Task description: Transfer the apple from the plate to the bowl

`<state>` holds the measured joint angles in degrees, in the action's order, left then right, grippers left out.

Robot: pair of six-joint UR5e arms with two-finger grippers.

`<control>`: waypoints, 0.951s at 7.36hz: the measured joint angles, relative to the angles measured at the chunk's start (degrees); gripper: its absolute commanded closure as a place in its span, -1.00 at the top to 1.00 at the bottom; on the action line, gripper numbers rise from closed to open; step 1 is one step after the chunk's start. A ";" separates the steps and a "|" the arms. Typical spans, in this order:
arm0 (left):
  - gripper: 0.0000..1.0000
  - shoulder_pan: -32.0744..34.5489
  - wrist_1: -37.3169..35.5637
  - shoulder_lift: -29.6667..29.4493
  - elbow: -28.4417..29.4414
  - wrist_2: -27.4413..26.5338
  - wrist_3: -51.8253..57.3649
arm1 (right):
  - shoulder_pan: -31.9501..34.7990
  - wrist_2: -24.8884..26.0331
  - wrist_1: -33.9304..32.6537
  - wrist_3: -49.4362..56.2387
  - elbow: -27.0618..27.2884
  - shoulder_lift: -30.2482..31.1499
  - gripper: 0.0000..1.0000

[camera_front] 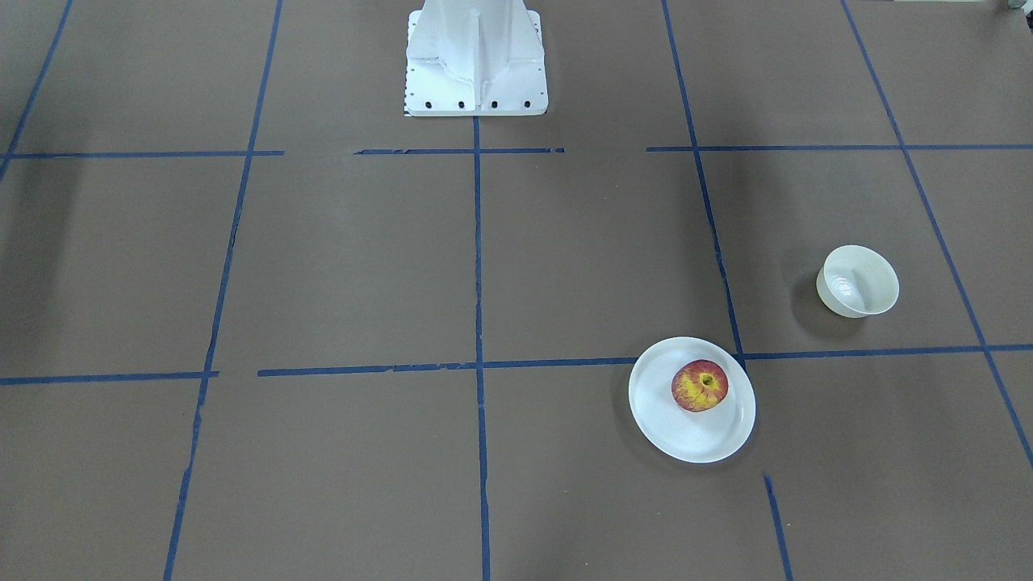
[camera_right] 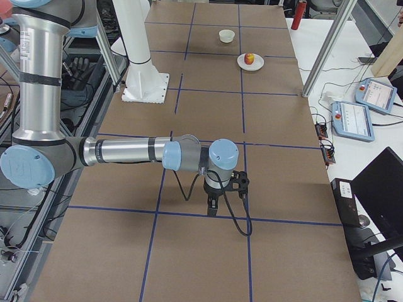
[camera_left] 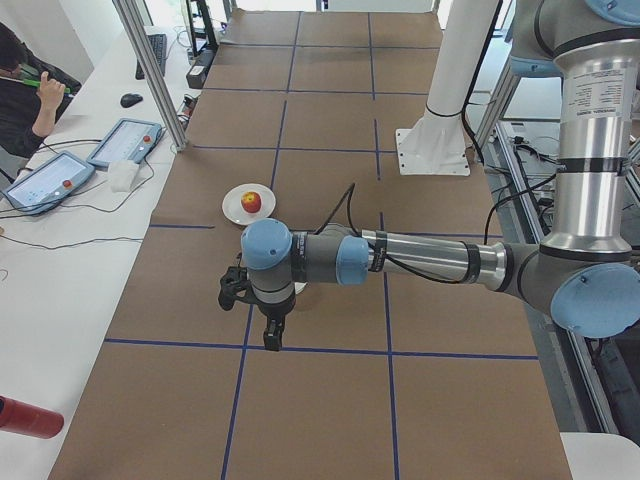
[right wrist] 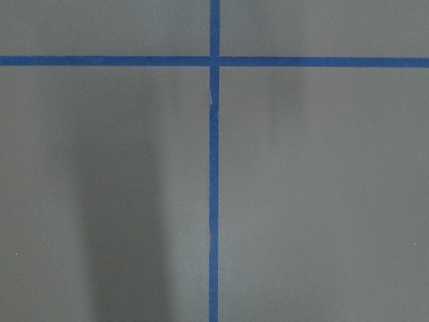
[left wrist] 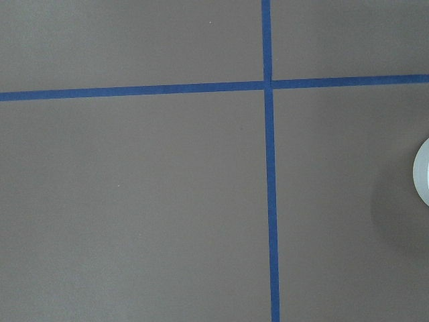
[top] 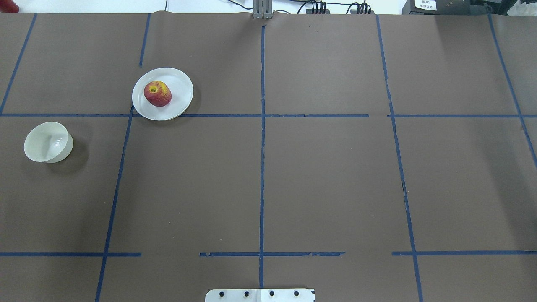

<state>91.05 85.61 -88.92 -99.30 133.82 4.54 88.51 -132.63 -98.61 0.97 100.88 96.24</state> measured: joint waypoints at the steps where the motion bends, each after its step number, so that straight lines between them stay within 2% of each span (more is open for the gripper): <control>1: 1.00 -1.88 -0.04 -0.82 -2.67 -0.08 -0.74 | 0.00 0.00 0.00 -0.02 -0.01 0.00 1.00; 2: 1.00 -6.29 -0.18 -2.22 -5.40 -0.26 -3.86 | 0.01 0.00 0.00 -0.04 -0.01 0.00 1.00; 4: 1.00 -16.35 -0.44 -8.94 -8.62 -1.25 -19.36 | 0.01 0.00 0.00 -0.05 0.01 -0.02 1.00; 6: 1.00 -25.22 -0.51 -16.29 -8.66 -1.63 -35.88 | 0.00 0.00 0.00 -0.01 0.01 -0.02 1.00; 7: 1.00 -29.03 -0.51 -20.14 -6.50 -1.71 -41.25 | 0.02 0.00 0.00 0.00 0.01 -0.01 1.00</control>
<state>62.02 85.11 -109.07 -105.80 132.11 -36.71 88.52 -132.63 -98.61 0.96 100.90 96.23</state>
